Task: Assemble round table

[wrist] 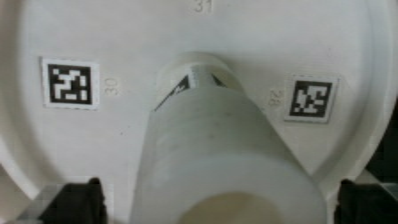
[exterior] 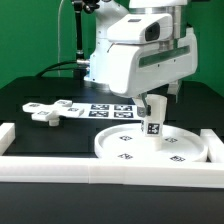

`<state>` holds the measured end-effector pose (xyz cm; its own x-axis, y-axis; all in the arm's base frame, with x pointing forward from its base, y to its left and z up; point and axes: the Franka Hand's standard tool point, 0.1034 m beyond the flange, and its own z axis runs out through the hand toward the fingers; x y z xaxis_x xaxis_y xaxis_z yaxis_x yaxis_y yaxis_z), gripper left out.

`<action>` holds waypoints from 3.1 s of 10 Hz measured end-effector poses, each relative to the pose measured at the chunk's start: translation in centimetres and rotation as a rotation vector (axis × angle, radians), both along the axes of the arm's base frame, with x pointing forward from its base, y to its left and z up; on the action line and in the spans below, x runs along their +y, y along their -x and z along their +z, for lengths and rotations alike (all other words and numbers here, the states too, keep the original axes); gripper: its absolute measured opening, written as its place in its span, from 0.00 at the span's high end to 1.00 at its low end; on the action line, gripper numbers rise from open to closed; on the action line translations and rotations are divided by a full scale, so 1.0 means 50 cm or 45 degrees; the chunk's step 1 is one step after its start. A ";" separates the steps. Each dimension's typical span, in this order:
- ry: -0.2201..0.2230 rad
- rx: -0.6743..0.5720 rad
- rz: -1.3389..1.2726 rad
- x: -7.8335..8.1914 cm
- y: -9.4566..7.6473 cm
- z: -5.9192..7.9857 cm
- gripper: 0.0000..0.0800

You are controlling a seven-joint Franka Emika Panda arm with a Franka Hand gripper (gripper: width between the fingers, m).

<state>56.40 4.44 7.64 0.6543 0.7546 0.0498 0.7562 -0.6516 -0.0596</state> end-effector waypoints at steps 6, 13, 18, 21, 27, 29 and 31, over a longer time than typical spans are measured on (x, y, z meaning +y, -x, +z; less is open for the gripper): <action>0.105 -0.029 0.729 0.006 -0.003 -0.010 0.19; 0.147 -0.022 1.182 -0.008 -0.003 -0.013 0.19; 0.146 -0.018 1.157 -0.011 -0.002 -0.016 0.49; 0.150 -0.009 0.974 -0.015 -0.002 -0.016 0.49; 0.160 0.038 0.077 -0.007 0.009 -0.018 0.49; 0.163 0.039 -0.039 -0.008 0.009 -0.018 0.49; 0.167 0.041 -0.199 -0.007 0.009 -0.018 0.49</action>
Offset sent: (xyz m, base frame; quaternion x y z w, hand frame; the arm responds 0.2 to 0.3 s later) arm 0.0120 0.0161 -0.0055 -0.0328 -0.0372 -0.3267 0.9438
